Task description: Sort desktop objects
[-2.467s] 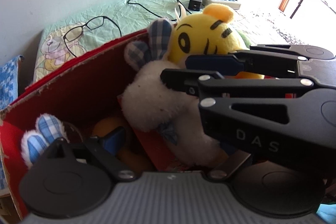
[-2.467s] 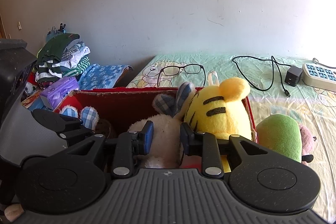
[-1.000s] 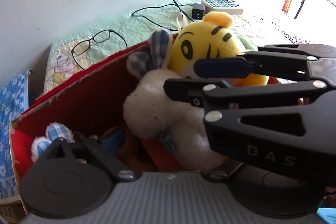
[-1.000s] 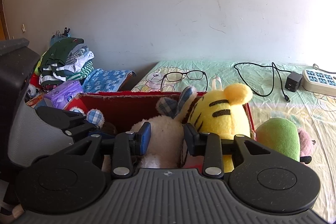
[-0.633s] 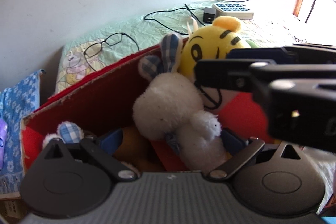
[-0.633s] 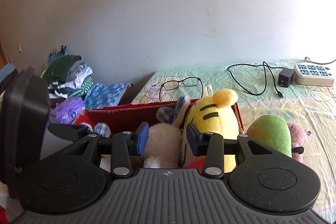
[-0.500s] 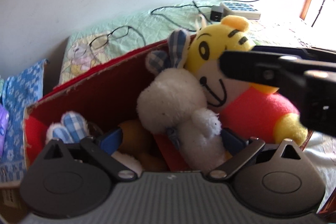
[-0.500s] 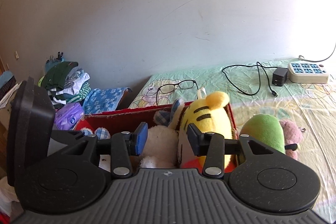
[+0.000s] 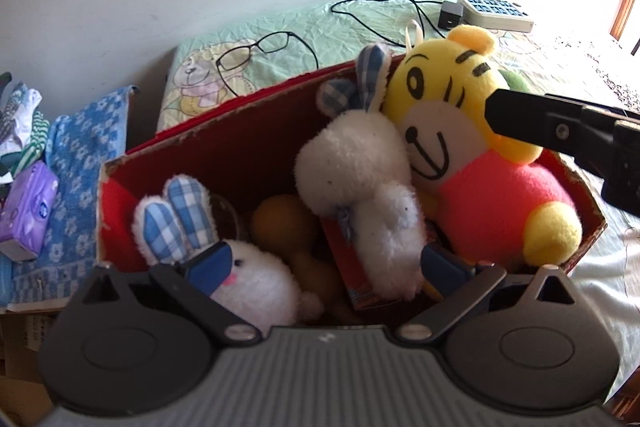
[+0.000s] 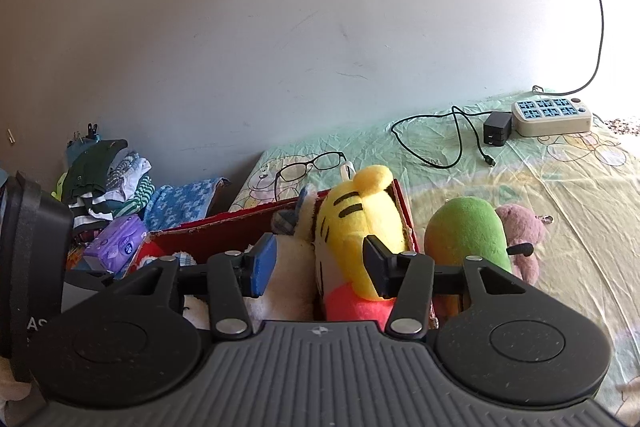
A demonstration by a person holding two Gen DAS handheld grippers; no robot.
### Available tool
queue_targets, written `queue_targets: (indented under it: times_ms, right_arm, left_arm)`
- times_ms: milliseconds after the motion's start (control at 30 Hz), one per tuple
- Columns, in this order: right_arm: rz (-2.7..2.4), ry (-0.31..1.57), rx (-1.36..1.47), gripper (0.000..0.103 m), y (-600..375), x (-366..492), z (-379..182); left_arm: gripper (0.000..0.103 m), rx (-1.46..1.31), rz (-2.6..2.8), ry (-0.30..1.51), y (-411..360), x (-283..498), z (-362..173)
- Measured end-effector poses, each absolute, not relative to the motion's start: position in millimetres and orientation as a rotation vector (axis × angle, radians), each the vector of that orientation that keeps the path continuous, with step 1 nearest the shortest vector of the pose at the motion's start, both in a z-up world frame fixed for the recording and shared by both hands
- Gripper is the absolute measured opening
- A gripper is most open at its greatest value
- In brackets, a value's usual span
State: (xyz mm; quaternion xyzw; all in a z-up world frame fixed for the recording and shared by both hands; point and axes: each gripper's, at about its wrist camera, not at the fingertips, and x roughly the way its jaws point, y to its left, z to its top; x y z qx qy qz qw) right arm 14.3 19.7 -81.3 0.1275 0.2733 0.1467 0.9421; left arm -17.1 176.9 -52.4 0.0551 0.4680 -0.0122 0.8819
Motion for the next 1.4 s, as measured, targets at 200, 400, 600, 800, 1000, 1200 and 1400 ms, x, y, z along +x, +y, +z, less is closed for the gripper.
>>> queue_targets:
  times_ms: [200,400,600,800,1000,1200,1400]
  right_arm:
    - [0.287,0.566,0.281,0.051,13.7,10.2,-84.4]
    - [0.303,0.576,0.309,0.051,6.1,8.5,-87.6]
    - [0.361,0.581,0.311,0.051,-1.5,11.1,-86.0]
    - [0.42,0.594,0.321,0.051,-21.8,13.6,-85.9]
    - [0.457,0.61,0.324,0.051,-49.5,17.2,-86.5]
    - [0.467,0.62,0.326,0.051,-84.0,21.0,-89.7]
    - [0.443,0.652,0.34,0.051,-125.2,26.9,-101.6]
  left_arm:
    - [0.101,0.119,0.002,0.975,177.6,-22.9,-48.2]
    - [0.101,0.135,0.046,0.97,171.4,-28.3,-44.6]
    - [0.102,0.114,0.117,0.967,166.4,-32.0,-37.7]
    - [0.102,0.105,0.195,0.96,151.2,-34.3,-31.9]
    - [0.102,0.091,0.247,0.948,128.4,-37.4,-26.1]
    - [0.102,0.076,0.28,0.926,105.2,-36.9,-20.1]
    - [0.102,0.032,0.234,0.872,77.6,-35.1,-11.0]
